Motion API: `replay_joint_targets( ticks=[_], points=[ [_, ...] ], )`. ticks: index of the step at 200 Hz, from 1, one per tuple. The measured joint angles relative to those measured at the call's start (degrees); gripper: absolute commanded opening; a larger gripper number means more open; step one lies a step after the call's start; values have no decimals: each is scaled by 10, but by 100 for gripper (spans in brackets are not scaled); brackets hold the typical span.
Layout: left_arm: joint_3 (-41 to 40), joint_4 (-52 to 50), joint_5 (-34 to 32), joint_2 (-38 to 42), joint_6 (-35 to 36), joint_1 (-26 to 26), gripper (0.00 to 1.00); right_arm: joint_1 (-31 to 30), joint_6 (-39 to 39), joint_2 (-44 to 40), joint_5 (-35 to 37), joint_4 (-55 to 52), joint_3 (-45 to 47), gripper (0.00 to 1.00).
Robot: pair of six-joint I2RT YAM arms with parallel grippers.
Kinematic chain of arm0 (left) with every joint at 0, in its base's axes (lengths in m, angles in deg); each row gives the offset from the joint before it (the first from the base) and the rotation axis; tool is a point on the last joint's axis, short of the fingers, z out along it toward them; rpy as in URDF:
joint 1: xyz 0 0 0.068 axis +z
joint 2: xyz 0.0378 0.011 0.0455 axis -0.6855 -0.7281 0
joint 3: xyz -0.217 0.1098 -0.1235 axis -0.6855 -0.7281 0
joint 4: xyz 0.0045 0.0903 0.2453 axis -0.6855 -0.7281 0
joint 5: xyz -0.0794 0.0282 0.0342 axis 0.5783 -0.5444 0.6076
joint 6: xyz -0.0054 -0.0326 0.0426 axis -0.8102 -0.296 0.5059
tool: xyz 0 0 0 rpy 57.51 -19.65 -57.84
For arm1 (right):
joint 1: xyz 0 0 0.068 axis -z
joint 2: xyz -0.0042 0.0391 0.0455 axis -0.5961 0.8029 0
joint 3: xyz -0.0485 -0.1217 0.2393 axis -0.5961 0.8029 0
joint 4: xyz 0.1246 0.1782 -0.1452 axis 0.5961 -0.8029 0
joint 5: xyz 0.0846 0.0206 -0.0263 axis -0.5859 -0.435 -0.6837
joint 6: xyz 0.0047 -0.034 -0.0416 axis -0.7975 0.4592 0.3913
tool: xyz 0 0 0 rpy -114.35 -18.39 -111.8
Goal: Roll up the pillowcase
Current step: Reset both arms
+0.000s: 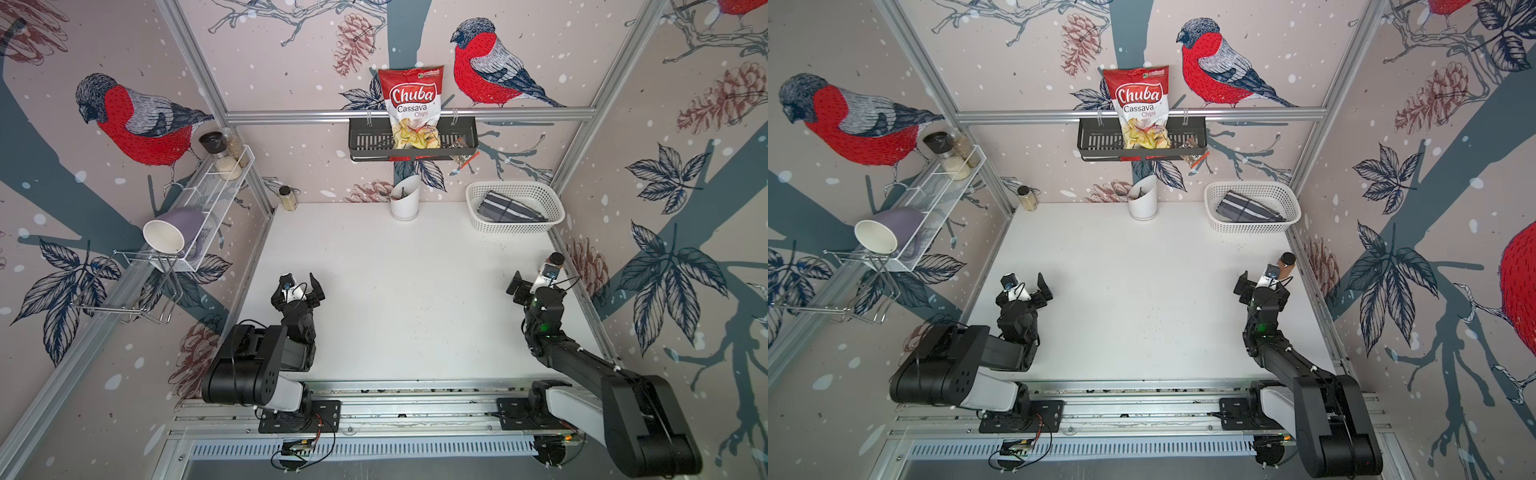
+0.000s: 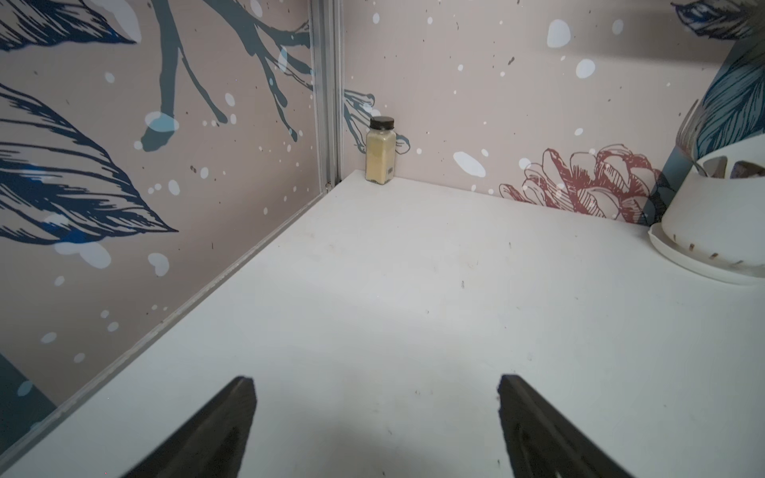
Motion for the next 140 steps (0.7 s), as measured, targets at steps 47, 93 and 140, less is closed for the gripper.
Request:
replay_joint_targets(
  ticks=[47,93,140],
  points=[
    [34,-4,42,-2,16,0,95,1,39,68,-62,226,70,100],
    [81,-68,45,-7,16,0,96,14,65,177,-112,305,24,100],
    [84,-95,45,-8,17,0,97,39,63,214,-153,300,-26,100]
  ],
)
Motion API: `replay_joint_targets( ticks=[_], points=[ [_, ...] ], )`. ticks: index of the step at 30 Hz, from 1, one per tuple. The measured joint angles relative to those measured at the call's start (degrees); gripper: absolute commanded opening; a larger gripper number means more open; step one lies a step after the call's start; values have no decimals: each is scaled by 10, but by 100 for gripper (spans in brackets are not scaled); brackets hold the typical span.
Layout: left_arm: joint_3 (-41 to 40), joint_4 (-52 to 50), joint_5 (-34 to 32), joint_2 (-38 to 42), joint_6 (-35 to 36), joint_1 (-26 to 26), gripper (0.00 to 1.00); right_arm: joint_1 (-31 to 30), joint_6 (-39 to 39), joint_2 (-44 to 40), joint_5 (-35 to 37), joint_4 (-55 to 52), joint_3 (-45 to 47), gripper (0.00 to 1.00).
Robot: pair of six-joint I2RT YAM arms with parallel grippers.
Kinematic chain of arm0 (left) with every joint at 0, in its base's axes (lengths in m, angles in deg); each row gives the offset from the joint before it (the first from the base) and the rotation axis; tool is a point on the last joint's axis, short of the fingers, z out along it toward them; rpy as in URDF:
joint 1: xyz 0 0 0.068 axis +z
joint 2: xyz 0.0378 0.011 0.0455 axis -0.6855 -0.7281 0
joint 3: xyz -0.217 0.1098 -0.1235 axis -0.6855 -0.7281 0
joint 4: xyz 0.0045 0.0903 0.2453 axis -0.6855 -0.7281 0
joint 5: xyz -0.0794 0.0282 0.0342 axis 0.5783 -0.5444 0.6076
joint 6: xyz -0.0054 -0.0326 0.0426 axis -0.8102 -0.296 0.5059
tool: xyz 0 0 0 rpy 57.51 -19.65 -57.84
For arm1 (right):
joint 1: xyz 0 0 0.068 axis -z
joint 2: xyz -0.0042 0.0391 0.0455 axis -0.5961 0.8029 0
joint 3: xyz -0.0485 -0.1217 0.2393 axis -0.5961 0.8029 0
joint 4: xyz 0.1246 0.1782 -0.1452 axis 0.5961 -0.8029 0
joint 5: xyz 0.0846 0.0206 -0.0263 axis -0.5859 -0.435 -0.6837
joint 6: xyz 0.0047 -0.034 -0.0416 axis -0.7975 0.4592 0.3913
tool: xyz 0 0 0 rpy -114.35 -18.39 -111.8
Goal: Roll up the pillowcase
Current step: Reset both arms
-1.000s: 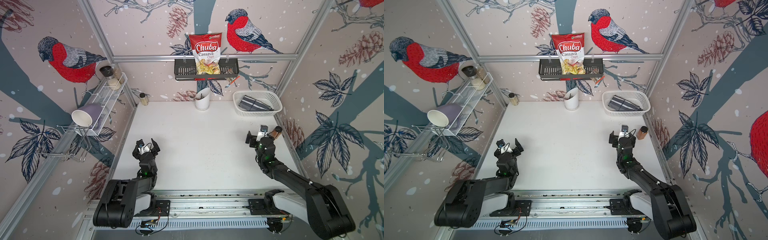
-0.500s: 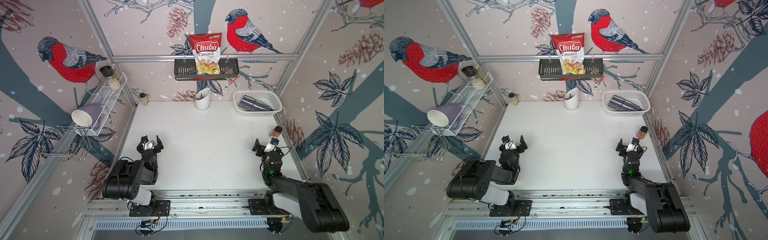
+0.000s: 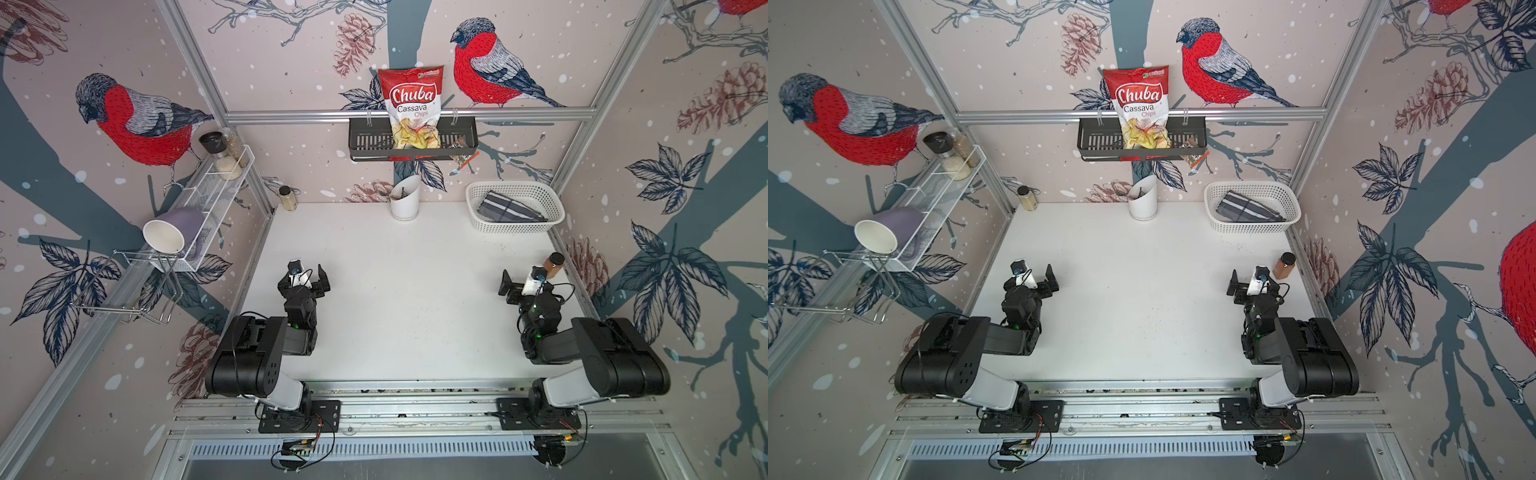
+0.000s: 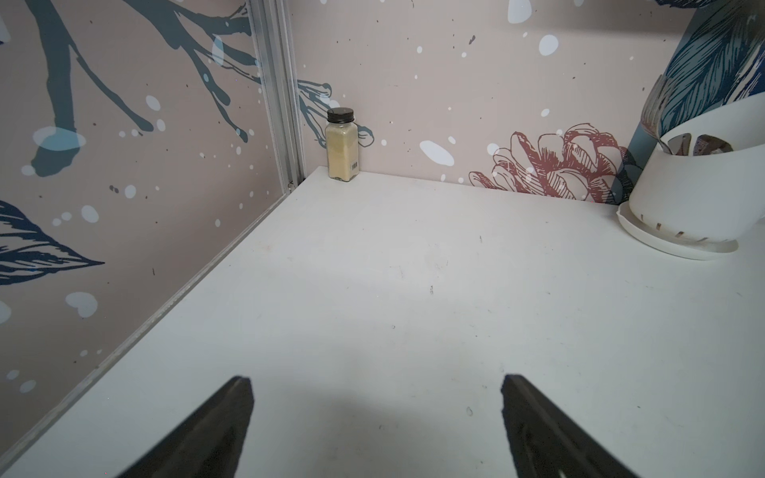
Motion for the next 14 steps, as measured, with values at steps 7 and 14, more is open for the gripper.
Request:
replay_joint_targets(
  ticks=[7,14],
  points=[
    [2,-1,0,0,0,0,97,21,-26,4,-14,-36,-16,100],
    [4,-5,1,-1,0,1,97,7,-28,4,4,-45,-16,100]
  ],
)
